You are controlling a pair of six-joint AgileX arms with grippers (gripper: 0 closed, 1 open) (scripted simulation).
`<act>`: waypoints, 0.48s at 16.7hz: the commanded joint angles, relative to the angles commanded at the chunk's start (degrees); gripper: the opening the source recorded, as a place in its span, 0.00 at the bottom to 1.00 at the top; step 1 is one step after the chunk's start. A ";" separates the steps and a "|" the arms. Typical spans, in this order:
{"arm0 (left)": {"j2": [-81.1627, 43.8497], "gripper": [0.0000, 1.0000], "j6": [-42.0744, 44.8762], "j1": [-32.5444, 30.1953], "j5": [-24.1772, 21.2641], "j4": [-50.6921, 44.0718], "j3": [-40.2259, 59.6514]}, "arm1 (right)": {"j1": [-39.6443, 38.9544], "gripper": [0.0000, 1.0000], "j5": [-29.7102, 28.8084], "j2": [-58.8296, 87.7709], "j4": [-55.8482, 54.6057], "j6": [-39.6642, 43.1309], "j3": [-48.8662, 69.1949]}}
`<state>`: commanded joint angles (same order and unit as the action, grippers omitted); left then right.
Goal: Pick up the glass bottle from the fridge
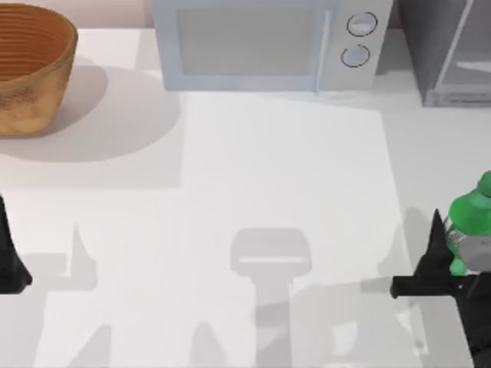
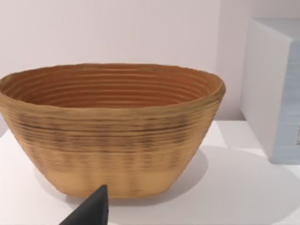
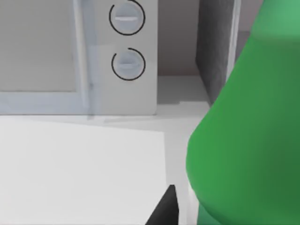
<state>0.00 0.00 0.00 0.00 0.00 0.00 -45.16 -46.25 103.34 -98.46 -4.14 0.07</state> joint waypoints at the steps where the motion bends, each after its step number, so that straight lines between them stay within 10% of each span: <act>1: 0.00 1.00 0.00 0.00 0.00 0.00 0.00 | 0.00 0.00 0.00 0.00 0.00 0.00 0.00; 8: 0.00 1.00 0.00 0.00 0.00 0.00 0.00 | 0.00 0.45 0.00 0.00 0.00 0.00 0.00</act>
<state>0.00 0.00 0.00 0.00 0.00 0.00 -45.16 -46.25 103.34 -98.46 -4.14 0.07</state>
